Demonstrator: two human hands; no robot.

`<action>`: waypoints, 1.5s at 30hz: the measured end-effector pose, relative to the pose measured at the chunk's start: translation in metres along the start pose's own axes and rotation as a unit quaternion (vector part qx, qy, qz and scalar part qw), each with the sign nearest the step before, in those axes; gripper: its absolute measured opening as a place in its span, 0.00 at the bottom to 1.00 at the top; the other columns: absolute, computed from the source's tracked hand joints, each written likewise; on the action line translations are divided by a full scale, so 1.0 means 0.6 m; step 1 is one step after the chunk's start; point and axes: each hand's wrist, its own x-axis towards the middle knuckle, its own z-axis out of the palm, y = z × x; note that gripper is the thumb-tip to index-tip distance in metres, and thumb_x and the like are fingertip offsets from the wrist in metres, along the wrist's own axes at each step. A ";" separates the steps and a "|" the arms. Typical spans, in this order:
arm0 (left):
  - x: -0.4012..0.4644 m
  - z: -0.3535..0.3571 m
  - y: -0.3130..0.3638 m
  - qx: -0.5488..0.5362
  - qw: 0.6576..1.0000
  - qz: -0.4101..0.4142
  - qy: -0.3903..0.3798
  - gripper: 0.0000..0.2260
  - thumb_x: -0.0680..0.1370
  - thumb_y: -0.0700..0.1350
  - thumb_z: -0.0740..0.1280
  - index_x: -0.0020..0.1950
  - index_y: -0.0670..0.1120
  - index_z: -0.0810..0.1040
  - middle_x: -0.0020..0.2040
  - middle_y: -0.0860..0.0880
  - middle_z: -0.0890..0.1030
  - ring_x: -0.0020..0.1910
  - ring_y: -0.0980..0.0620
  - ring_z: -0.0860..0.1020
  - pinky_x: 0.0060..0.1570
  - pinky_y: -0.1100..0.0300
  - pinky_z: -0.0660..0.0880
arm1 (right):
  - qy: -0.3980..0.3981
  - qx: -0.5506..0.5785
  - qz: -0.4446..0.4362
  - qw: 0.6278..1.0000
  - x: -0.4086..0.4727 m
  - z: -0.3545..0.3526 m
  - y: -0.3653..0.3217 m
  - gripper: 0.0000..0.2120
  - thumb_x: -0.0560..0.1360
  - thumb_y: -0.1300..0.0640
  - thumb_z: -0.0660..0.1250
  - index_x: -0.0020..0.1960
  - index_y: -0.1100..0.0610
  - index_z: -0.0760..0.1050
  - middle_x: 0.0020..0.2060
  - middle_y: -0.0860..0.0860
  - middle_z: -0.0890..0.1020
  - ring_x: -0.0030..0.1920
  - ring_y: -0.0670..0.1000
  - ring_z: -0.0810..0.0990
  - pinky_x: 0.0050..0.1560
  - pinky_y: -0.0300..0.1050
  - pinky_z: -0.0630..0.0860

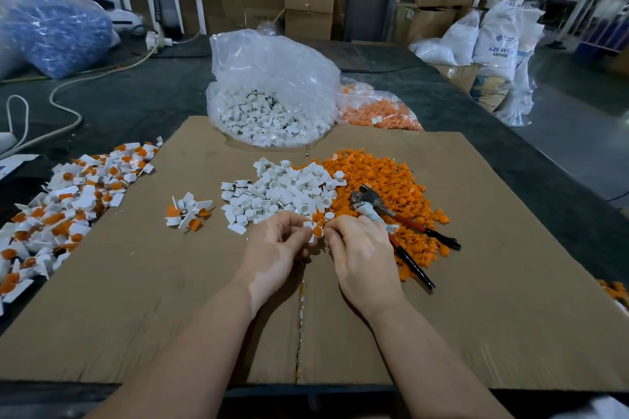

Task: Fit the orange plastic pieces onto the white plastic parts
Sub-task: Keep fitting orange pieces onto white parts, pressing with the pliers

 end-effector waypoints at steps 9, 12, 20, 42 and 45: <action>0.003 -0.002 -0.002 0.011 1.000 0.000 0.001 0.04 0.77 0.35 0.64 0.46 0.41 0.77 0.33 0.47 0.79 0.28 0.56 0.75 0.34 0.63 0.74 | -0.004 0.017 -0.032 0.999 -0.002 -0.003 0.003 0.11 0.70 0.63 0.70 0.53 0.59 0.79 0.42 0.51 0.81 0.44 0.54 0.77 0.48 0.51 0.74; 0.002 -0.003 -0.003 0.020 1.000 0.004 -0.001 0.03 0.77 0.36 0.64 0.48 0.39 0.77 0.33 0.46 0.78 0.29 0.56 0.76 0.35 0.63 0.74 | -0.024 0.005 -0.045 0.999 0.000 -0.006 0.003 0.11 0.71 0.61 0.71 0.54 0.58 0.80 0.41 0.52 0.80 0.43 0.55 0.77 0.48 0.52 0.74; 0.001 -0.002 -0.004 0.032 0.999 0.014 -0.008 0.03 0.77 0.35 0.64 0.48 0.38 0.77 0.34 0.44 0.79 0.29 0.57 0.76 0.33 0.66 0.74 | -0.016 0.002 -0.044 0.999 0.004 -0.006 0.001 0.08 0.70 0.62 0.71 0.50 0.58 0.81 0.41 0.53 0.81 0.43 0.56 0.78 0.45 0.52 0.75; 0.003 0.000 0.000 0.065 0.997 0.033 0.004 0.02 0.76 0.37 0.66 0.45 0.38 0.77 0.33 0.43 0.79 0.29 0.56 0.75 0.33 0.68 0.72 | -0.028 -0.019 -0.061 0.998 0.005 -0.007 -0.001 0.08 0.70 0.62 0.71 0.49 0.59 0.81 0.41 0.52 0.82 0.42 0.55 0.78 0.42 0.52 0.75; 0.004 0.001 0.000 0.049 0.998 0.025 0.006 0.03 0.76 0.37 0.66 0.46 0.37 0.77 0.32 0.43 0.77 0.28 0.57 0.75 0.32 0.68 0.72 | -0.028 -0.021 -0.042 0.999 0.004 -0.007 -0.001 0.10 0.71 0.59 0.71 0.52 0.58 0.81 0.43 0.52 0.82 0.45 0.54 0.79 0.47 0.50 0.73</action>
